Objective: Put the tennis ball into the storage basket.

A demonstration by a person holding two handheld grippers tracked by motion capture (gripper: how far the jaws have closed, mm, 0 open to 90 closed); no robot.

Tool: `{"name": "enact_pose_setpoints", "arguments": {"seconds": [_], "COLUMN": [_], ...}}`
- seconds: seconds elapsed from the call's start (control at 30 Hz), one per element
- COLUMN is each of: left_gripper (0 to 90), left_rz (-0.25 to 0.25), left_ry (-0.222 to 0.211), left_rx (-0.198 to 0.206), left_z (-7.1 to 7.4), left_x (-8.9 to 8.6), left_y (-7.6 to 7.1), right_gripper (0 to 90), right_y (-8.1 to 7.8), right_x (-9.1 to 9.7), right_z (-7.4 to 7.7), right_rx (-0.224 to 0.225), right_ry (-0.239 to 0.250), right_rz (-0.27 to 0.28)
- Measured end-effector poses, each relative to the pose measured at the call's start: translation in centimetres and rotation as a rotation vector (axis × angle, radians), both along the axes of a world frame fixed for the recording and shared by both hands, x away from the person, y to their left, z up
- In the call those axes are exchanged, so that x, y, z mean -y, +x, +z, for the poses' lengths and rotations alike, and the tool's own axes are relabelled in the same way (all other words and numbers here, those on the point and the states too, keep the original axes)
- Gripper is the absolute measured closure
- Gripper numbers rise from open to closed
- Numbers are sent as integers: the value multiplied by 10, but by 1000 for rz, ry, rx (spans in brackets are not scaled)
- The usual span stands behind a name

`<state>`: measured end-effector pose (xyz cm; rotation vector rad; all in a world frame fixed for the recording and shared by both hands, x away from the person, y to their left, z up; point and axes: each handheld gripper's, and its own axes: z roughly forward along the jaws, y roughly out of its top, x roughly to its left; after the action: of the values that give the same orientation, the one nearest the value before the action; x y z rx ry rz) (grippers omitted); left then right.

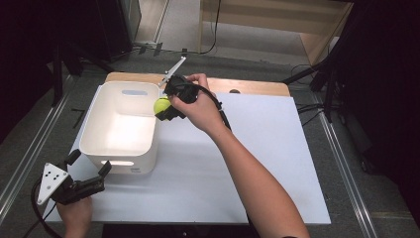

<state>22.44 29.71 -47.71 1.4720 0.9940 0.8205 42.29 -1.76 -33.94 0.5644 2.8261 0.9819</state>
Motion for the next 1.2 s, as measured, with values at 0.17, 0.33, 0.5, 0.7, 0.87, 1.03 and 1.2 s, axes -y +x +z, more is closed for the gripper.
{"name": "enact_pose_setpoints", "arguments": {"seconds": [0.17,0.33,0.5,0.7,0.87,1.03,1.2], "left_gripper": [0,0,0,0,0,0,0], "left_rz": [-1,0,0,1,-1,-2,-3], "left_ry": [1,0,0,-1,-1,0,-2], "left_rx": [-1,0,0,0,-1,-2,0], "left_z": [0,0,0,0,0,0,0], "left_x": [0,0,0,0,-1,0,-1], "left_y": [0,0,0,0,0,0,0], "right_gripper": [241,241,241,241,241,241,240], "right_y": [-1,-1,-1,-2,-3,-3,-3], "right_x": [-5,-9,-13,-18,-23,-30,-37], "right_z": [3,5,6,8,9,10,11], "right_rx": [4,6,8,8,8,14,14], "right_ry": [3,4,7,6,9,10,13], "right_rz": [13,19,26,32,39,52,65]}}
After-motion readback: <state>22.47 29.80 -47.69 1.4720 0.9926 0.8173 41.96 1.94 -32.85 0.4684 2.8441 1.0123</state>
